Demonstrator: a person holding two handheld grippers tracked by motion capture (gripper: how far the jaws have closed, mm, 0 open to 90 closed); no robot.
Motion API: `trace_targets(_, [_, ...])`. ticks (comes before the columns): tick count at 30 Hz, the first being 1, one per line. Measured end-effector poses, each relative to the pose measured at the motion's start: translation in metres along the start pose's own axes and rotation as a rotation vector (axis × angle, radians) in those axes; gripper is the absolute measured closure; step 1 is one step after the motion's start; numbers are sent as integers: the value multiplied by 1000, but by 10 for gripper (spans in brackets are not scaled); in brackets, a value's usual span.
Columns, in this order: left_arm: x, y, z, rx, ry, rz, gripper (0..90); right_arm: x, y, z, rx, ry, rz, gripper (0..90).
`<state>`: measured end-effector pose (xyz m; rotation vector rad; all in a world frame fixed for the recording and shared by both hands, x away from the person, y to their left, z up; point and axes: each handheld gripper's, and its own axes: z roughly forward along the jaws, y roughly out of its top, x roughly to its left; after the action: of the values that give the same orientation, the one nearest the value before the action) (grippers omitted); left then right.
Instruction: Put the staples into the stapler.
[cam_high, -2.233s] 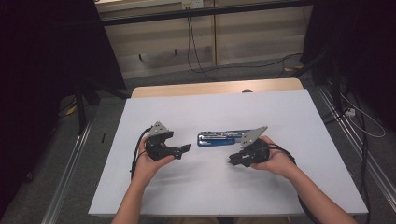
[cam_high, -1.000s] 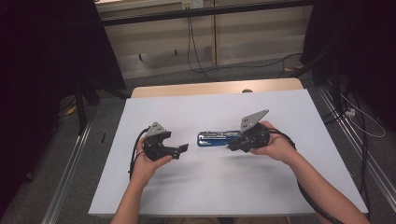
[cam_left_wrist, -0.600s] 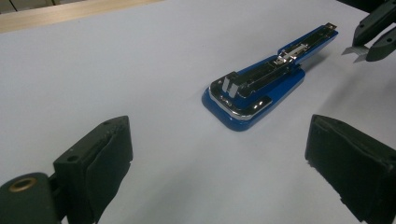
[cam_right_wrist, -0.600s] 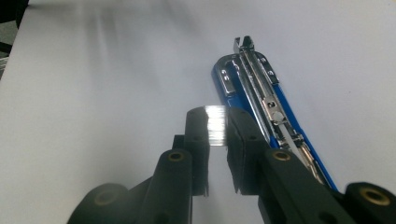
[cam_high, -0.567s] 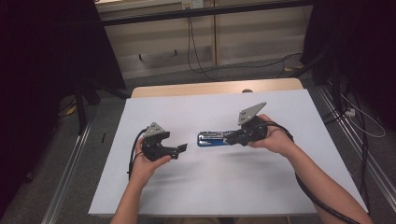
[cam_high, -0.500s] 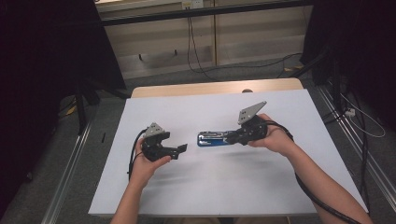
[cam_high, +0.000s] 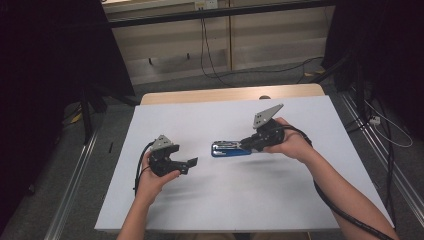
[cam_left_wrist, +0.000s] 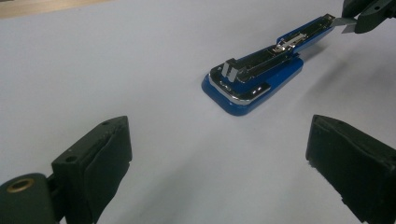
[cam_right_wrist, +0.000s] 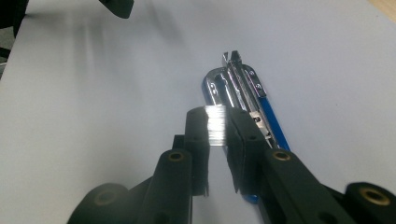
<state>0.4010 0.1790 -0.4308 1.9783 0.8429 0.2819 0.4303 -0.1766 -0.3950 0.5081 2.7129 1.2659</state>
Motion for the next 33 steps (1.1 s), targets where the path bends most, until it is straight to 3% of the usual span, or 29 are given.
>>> trace_targets(33, [0, -4, -8, -4, 8, 0, 71, -14, 17, 13, 26, 9, -27, 791])
